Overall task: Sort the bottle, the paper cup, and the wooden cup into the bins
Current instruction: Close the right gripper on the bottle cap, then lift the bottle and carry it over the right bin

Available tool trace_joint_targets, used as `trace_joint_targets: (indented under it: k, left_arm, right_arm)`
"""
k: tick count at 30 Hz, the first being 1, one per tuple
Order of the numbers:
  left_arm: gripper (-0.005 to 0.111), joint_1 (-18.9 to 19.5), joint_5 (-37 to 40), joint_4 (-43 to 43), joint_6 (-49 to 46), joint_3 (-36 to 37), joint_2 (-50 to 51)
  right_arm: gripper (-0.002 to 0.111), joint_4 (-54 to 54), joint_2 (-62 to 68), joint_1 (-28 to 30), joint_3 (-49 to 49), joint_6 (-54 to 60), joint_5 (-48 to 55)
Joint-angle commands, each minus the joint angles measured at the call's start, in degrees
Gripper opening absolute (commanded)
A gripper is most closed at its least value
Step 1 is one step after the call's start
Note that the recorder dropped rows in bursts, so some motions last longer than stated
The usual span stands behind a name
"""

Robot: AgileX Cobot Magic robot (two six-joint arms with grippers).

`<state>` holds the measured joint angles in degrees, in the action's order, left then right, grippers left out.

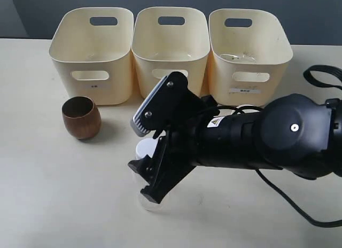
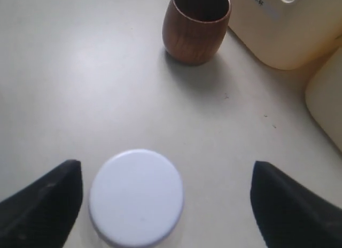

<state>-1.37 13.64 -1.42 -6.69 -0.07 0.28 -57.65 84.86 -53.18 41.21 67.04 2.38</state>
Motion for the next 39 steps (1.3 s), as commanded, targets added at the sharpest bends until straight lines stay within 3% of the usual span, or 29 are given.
trace_joint_targets:
  k: [1, 10, 15, 24, 29, 39]
  left_arm:
    - [0.0, 0.13, 0.08, 0.05, 0.11, 0.07, -0.28]
    - [0.0, 0.13, 0.08, 0.05, 0.11, 0.07, -0.28]
    - [0.0, 0.13, 0.08, 0.05, 0.11, 0.07, -0.28]
    - [0.0, 0.13, 0.08, 0.05, 0.11, 0.07, -0.28]
    - [0.0, 0.13, 0.08, 0.05, 0.11, 0.07, -0.28]
    - [0.0, 0.13, 0.08, 0.05, 0.11, 0.07, -0.28]
  right_arm:
    - [0.081, 0.44, 0.05, -0.23, 0.25, 0.36, -1.65]
    - [0.08, 0.44, 0.05, -0.23, 0.25, 0.24, -1.47]
    - [0.054, 0.44, 0.05, -0.23, 0.25, 0.24, -1.23]
    - [0.026, 0.18, 0.05, -0.23, 0.25, 0.24, 0.52]
    - [0.001, 0.18, 0.05, -0.23, 0.25, 0.24, 0.87]
    - [-0.001, -2.84, -6.3, -0.23, 0.6, 0.24, -5.37]
